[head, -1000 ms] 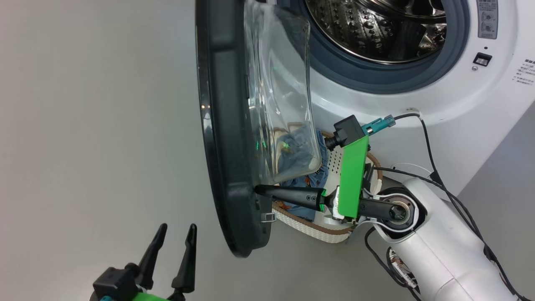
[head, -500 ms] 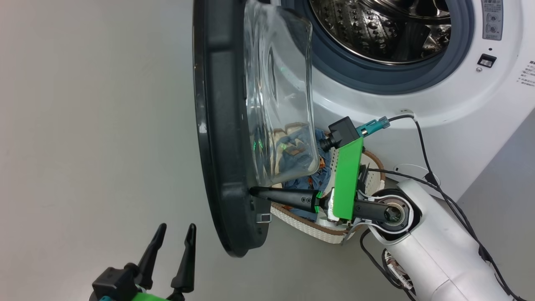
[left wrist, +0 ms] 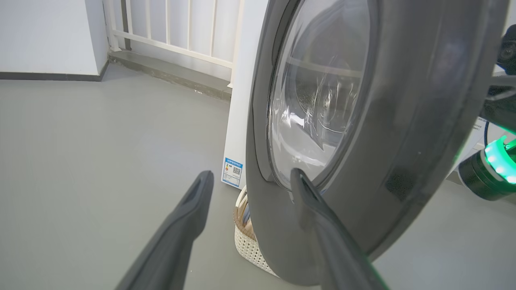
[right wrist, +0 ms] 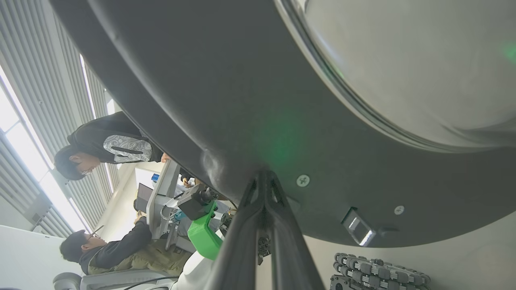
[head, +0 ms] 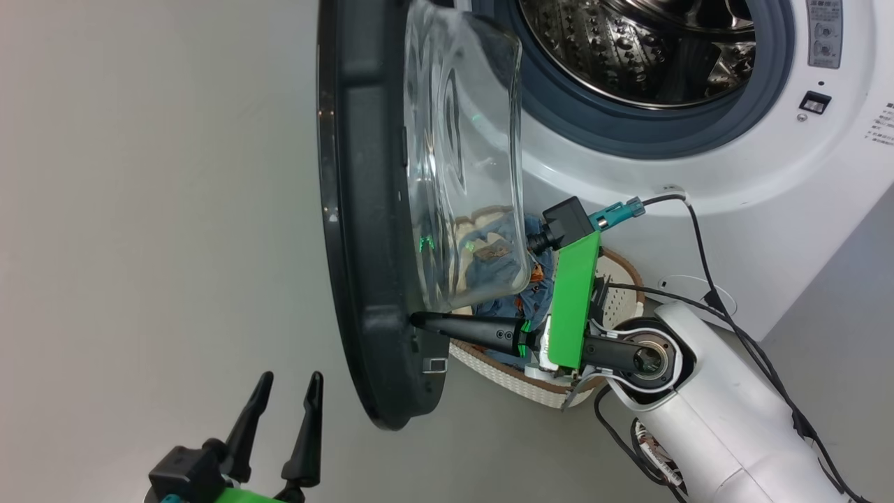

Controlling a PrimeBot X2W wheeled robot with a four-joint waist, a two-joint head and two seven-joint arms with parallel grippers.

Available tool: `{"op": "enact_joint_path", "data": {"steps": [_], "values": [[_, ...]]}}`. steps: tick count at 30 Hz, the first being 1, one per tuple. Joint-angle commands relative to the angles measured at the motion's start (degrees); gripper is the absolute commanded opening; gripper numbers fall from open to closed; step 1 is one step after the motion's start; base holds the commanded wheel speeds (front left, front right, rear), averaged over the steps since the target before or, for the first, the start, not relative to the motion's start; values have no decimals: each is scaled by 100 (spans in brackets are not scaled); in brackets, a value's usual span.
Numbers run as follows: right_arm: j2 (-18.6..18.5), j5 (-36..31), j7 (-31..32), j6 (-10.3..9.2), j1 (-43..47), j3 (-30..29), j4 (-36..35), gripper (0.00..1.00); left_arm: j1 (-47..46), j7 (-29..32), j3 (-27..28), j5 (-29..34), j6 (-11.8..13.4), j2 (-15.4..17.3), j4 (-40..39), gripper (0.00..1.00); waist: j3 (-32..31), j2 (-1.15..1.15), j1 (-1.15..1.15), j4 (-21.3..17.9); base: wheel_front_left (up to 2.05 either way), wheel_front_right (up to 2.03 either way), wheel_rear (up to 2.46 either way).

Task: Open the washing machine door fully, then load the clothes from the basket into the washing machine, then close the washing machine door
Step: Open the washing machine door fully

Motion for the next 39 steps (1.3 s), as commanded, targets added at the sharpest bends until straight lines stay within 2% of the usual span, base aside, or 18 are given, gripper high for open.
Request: {"op": "enact_joint_path", "data": {"steps": [1, 3, 4, 6, 7, 8, 13, 19, 30, 39], "values": [[164, -42, -70, 10, -51, 16, -143, 0, -29, -70, 218, 47, -18, 93, -138, 100, -28, 0, 0, -11, 0, 0, 0], [133, -71, -147, 10, -6, -2, -121, 0, -18, -70, 236, 37, -18, 107, -115, 100, -74, 0, 0, -44, 0, 0, 0], [114, -93, -197, 10, 18, -10, -107, 6, -14, -70, 250, 21, -18, 113, -105, 100, -91, 0, 0, -67, 0, 0, 0], [67, -130, -288, 10, 86, -18, -79, 44, -9, -70, 281, -20, -18, 128, -64, 100, -133, 0, 0, -117, 0, 0, 0], [35, -150, -339, 10, 123, -24, -73, 78, -9, -70, 295, -37, -18, 140, -39, 100, -147, 0, 0, -143, 0, 0, 0], [8, -161, -386, 10, 161, -30, -69, 100, -6, -70, 313, -50, -18, 155, -19, 100, -162, 0, 0, -175, 0, 0, 0], [-184, -223, -656, 10, 360, -84, -45, 100, 0, -70, 420, -78, -18, 220, 42, 100, -218, 0, 0, -339, 0, 0, 0], [-522, -503, -1282, 10, 660, -125, 155, 100, 39, -70, 511, -57, -18, 265, 60, 100, -301, 0, 0, -499, 0, 0, 0], [-1203, -1060, -2604, 10, 1177, 143, 586, 100, 106, -70, 619, -17, -18, 319, 54, 100, -394, 0, 0, -715, 0, 0, 0], [-1715, -1334, -3583, 10, 1568, 454, 623, 100, 174, -70, 714, 7, -18, 341, 40, 100, -453, 0, 0, -864, 0, 0, 0]]}}
